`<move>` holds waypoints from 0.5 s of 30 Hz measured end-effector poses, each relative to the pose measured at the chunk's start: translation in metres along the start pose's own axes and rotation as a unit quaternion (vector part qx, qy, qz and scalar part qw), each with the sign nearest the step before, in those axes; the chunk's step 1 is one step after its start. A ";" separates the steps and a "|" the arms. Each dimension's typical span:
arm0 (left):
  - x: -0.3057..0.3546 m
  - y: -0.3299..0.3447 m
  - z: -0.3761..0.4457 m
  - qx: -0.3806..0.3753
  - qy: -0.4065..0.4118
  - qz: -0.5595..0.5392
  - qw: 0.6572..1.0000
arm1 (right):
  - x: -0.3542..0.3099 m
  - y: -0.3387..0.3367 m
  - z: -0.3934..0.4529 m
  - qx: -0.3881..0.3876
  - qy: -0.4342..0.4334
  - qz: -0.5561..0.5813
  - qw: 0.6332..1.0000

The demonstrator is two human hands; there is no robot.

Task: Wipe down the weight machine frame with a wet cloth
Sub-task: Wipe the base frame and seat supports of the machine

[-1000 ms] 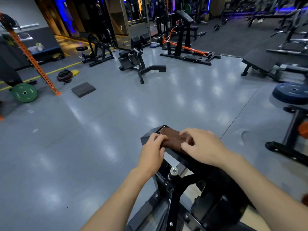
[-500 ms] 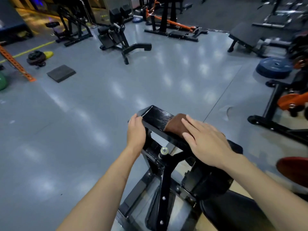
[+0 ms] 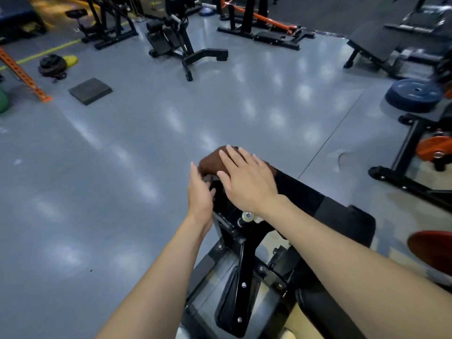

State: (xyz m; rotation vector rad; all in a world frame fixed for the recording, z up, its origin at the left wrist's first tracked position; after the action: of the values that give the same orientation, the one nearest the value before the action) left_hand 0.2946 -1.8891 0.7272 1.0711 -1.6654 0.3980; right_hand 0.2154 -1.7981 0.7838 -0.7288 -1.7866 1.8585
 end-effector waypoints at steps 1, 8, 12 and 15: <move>-0.002 -0.001 0.000 -0.002 -0.004 -0.004 1.000 | 0.005 -0.001 -0.006 0.002 0.000 -0.001 1.000; -0.007 0.007 -0.003 0.011 -0.021 -0.036 0.999 | 0.064 -0.007 -0.088 -0.015 0.042 -0.003 0.999; -0.011 0.000 0.001 0.014 -0.027 -0.044 0.999 | 0.070 -0.010 -0.100 -0.008 0.067 -0.011 0.998; -0.014 -0.003 0.002 0.002 -0.039 -0.058 0.998 | 0.058 -0.006 -0.076 0.000 0.060 -0.008 0.998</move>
State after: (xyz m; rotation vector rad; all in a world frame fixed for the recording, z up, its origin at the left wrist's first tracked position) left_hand 0.2968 -1.8855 0.7130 1.1923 -1.6619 0.2874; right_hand 0.2210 -1.7022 0.7851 -0.8071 -1.7114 1.7661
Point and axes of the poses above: each hand's wrist, its own z-axis towards the middle knuckle, its own y-axis out of the palm, x = y × z, the point moved 9 cm from there along z, towards the middle knuckle, and after that the axes turned 6 degrees about -z, right-handed, at the moved point
